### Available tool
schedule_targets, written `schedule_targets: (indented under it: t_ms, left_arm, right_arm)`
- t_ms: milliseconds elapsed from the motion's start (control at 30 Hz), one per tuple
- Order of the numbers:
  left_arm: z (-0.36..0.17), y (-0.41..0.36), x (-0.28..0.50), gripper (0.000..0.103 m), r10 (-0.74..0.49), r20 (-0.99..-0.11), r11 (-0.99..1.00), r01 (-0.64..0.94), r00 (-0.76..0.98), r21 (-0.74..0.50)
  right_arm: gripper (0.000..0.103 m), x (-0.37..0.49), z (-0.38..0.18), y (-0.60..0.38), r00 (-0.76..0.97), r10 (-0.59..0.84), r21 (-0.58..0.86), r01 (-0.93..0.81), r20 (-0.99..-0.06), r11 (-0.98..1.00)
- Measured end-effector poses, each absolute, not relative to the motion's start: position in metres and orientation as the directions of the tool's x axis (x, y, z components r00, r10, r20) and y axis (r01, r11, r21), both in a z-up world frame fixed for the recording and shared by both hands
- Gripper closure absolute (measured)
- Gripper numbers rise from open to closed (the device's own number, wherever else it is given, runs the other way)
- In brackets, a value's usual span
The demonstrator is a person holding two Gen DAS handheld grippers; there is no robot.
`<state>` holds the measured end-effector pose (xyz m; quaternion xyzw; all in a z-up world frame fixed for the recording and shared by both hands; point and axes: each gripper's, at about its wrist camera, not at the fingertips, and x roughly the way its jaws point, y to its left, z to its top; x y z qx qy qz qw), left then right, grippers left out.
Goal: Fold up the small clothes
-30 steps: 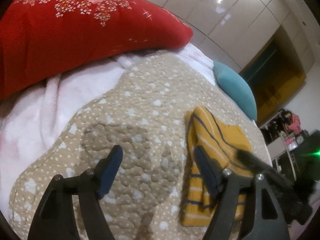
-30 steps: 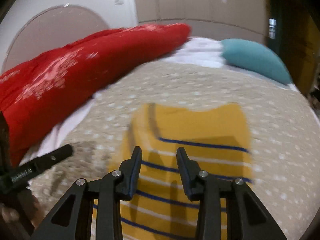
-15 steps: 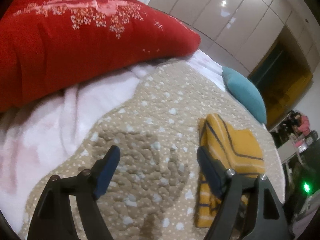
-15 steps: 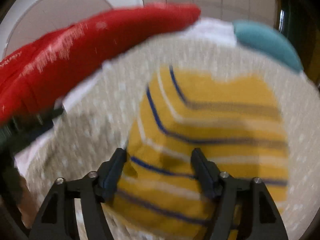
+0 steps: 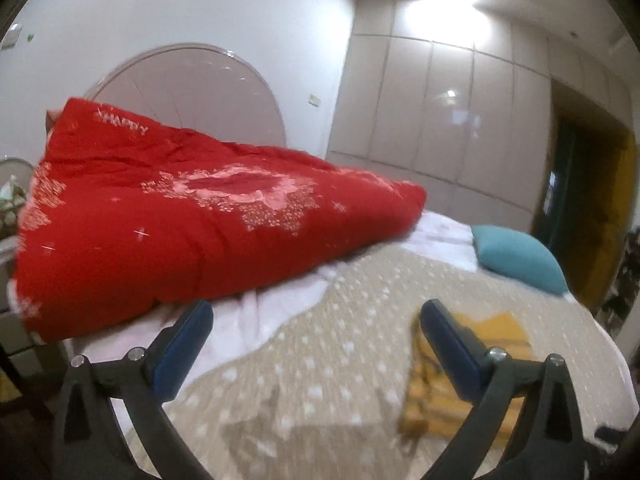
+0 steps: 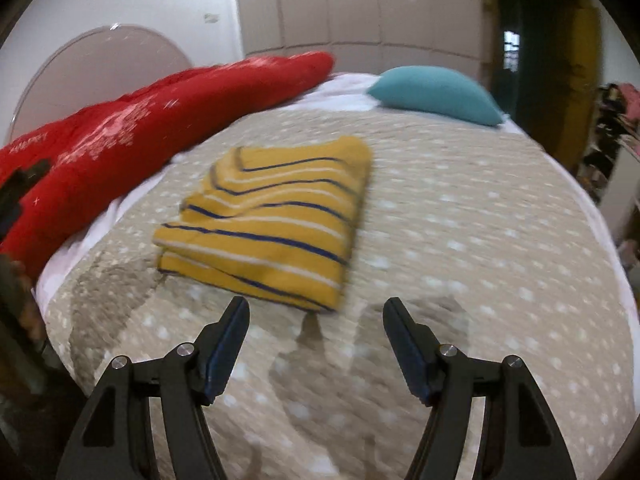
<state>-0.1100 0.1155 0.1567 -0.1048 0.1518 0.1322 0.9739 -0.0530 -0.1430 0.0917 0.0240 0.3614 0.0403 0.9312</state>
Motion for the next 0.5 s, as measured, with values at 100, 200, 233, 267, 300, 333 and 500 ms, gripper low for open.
schedule_targets:
  t_ms: [100,200,233,267,300,333,500]
  left_arm:
    - [0.177,0.084,-0.136,0.000,0.205,-0.310,0.971,-0.234,0.928,-0.057]
    - [0.193,0.055,-0.159,0.000,0.131,-0.297,0.990,-0.143,0.946,-0.017]
    - [0.195,0.049,-0.161,0.000,0.093,-0.310,0.994,-0.107,0.946,-0.031]
    - [0.195,0.043,-0.164,0.000,0.048,-0.332,0.996,-0.069,0.942,-0.051]
    - [0.192,0.036,-0.167,0.000,0.000,-0.371,0.996,-0.031,0.929,-0.079]
    - [0.188,0.031,-0.166,0.000,-0.023,-0.401,0.995,-0.017,0.916,-0.095]
    - [0.149,0.010,-0.157,0.000,-0.048,-0.586,0.994,-0.019,0.809,-0.106]
  right_arm:
    - [0.029,-0.068,0.093,-0.161,0.760,0.098,0.105,-0.040,-0.642,0.994]
    - [0.029,-0.082,0.095,-0.170,0.775,0.103,0.122,-0.034,-0.623,0.992]
    - [0.029,-0.087,0.095,-0.171,0.781,0.108,0.129,-0.035,-0.615,0.991]
    - [0.029,-0.091,0.095,-0.173,0.783,0.114,0.136,-0.037,-0.611,0.990]
    - [0.029,-0.097,0.095,-0.175,0.785,0.121,0.145,-0.040,-0.607,0.989]
    - [0.029,-0.104,0.094,-0.175,0.787,0.125,0.153,-0.040,-0.604,0.987]
    - [0.026,-0.134,0.079,-0.173,0.780,0.069,0.124,0.012,-0.622,0.992]
